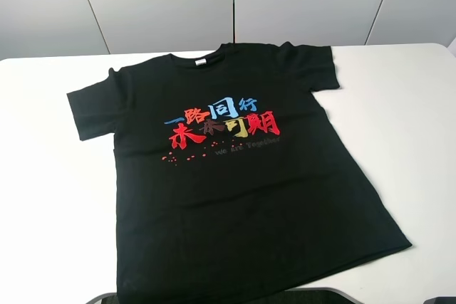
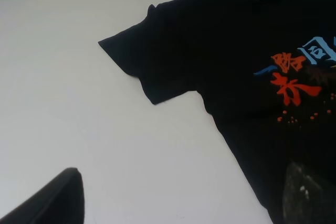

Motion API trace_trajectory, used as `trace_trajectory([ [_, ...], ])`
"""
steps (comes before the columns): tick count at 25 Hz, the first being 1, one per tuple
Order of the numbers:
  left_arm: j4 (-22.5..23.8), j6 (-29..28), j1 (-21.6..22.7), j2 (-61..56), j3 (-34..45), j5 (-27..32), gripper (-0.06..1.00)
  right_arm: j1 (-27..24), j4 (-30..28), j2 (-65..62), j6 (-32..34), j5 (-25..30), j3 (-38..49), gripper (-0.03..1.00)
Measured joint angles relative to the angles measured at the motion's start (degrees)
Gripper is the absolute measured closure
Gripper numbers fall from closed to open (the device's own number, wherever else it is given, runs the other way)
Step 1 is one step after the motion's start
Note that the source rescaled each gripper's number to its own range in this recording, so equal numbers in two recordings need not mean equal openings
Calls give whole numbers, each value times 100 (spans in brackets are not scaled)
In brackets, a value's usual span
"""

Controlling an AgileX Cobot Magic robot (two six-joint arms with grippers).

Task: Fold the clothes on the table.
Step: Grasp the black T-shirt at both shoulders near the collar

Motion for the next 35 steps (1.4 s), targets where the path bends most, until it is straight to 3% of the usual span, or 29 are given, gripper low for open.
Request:
trace_trajectory([
  [11,-45,0,0,0,0,-34,-4,0,-23,0,-100,54,-37,-3],
  [18,-54,0,0,194,-51,-112,-4,0,-168,63,-100,125,-533,-3],
  [25,-54,317,0,1476,-793,-344,-4,0,41,1238,-368,82,-979,-3],
  [35,-67,1234,0,4060,-1887,-620,-4,0,881,3434,-1284,-609,-1180,-3],
])
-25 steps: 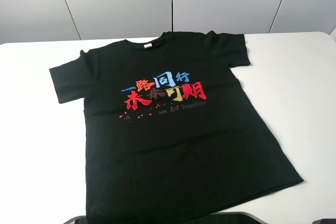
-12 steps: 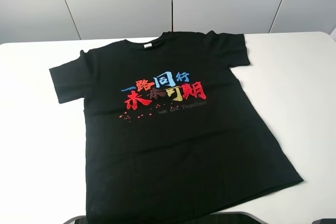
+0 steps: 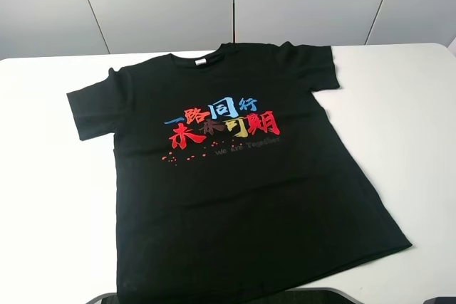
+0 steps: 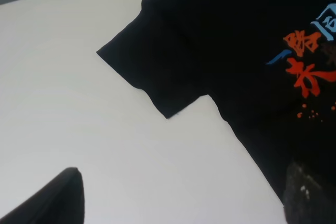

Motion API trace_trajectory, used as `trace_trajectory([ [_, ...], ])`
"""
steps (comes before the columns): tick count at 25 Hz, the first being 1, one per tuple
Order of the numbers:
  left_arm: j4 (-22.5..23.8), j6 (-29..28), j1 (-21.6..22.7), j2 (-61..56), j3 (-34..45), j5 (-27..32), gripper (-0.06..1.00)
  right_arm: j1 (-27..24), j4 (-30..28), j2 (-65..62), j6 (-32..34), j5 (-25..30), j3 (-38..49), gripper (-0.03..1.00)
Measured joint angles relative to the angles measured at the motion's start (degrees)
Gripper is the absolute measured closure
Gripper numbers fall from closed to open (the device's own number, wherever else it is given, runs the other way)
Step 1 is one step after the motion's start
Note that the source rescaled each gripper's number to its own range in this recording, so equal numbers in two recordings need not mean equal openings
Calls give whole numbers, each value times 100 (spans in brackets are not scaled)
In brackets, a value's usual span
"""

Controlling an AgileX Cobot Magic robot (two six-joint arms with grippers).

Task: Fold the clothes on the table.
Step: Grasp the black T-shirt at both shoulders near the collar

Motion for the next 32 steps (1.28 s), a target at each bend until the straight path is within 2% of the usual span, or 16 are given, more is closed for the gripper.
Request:
trace_trajectory([
  [3,-292,386,0,853,-294,-74,-4,0,301,796,-451,-167,-264,-3],
  [9,-1303,1663,0,2557,-856,-172,-4,0,1131,2428,-1469,-193,-1136,-3],
  [13,-1576,2230,-22,3448,-1166,-131,-4,0,1360,3250,-2079,-217,-1656,-3],
  [16,-1393,2465,-277,3996,-1351,-111,-4,0,1399,3690,-2460,-221,-1845,-3],
  [21,-690,2568,-997,4853,-1680,-122,-4,14,1469,4386,-3374,3,-2008,-3],
  [26,-453,2771,-1551,5799,-1980,-122,-4,382,1281,5147,-4082,15,-2151,-3],
  [32,-189,3081,-1853,6735,-2065,-189,-4,932,849,5924,-4405,-12,-2560,-3],
])
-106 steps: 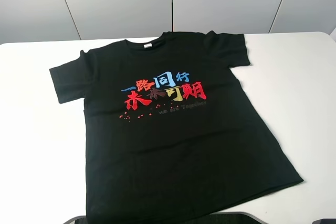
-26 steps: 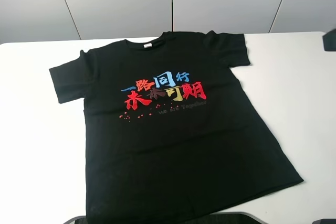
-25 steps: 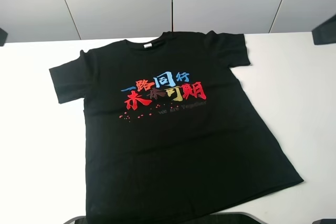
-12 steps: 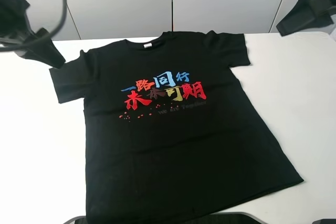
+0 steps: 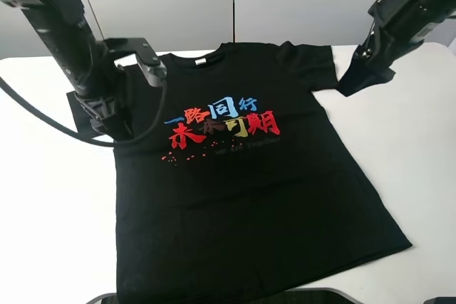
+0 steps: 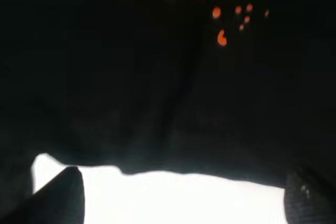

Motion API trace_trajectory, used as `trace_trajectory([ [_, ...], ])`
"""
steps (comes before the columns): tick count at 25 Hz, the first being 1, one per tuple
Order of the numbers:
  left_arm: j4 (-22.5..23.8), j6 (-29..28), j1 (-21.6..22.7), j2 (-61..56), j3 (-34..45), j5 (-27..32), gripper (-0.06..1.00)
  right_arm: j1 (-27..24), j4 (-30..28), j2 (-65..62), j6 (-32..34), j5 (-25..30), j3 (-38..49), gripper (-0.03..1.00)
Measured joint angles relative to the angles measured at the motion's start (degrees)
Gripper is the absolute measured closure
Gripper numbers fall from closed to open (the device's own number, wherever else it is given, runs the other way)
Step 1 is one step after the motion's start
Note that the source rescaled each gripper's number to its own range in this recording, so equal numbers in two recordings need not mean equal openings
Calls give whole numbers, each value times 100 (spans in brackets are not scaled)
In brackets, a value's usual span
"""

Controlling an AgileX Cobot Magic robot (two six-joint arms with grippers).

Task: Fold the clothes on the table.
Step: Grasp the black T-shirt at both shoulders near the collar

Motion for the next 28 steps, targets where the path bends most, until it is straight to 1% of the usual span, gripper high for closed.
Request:
trace_trajectory([
  [3,124,10,-59,338,0,-54,-4,211,-101,263,-33,-97,-177,-3],
  [7,206,10,-71,611,-10,-182,-4,325,-100,465,-57,-109,-262,-3],
  [12,281,45,-71,768,-10,-478,-4,374,-166,651,-224,-109,-262,-3],
  [23,539,169,-82,1015,-10,-618,-4,471,-217,718,-532,-410,-262,-3],
  [25,556,169,-116,1056,-10,-618,-4,481,-217,718,-588,-424,-262,-3],
  [28,730,174,-247,1065,30,-682,-4,481,-124,718,-719,-424,-262,-3],
])
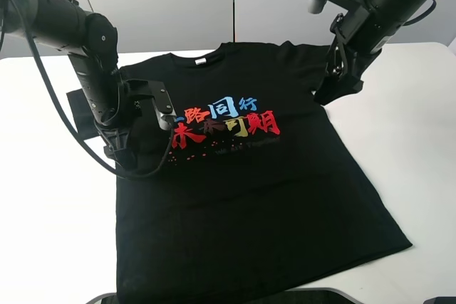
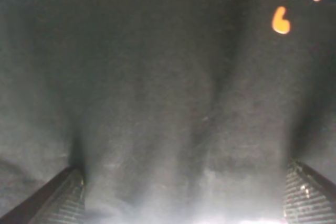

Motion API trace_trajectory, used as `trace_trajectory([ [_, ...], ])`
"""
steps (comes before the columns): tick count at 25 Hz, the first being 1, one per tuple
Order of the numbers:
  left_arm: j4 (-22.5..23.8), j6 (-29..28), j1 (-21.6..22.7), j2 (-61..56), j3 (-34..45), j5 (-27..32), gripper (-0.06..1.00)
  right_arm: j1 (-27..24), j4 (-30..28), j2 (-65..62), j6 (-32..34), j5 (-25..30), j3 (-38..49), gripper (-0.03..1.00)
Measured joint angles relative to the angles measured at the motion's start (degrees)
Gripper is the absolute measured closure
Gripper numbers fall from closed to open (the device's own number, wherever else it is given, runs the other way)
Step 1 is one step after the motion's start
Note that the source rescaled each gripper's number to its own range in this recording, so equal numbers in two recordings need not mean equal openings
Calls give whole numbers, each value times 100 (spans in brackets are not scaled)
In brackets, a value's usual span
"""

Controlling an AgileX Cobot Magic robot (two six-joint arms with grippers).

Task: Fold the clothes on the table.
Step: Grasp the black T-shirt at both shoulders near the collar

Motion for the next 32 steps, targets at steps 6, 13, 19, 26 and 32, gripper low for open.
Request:
trace_trajectory([
  [6,269,-184,-135,0,170,-323,-4,2,49,0,-203,-4,0,-3],
  [13,461,-392,-146,47,170,-359,-4,67,22,66,-260,-4,0,-3],
  [19,461,-417,-171,47,170,-335,-4,543,-651,389,-278,-90,-76,-3],
  [26,436,-417,-171,61,170,-313,-4,693,-963,810,-118,-111,-644,-3],
  [32,436,-417,-171,128,126,-252,4,693,-976,1008,-94,-111,-856,-3],
])
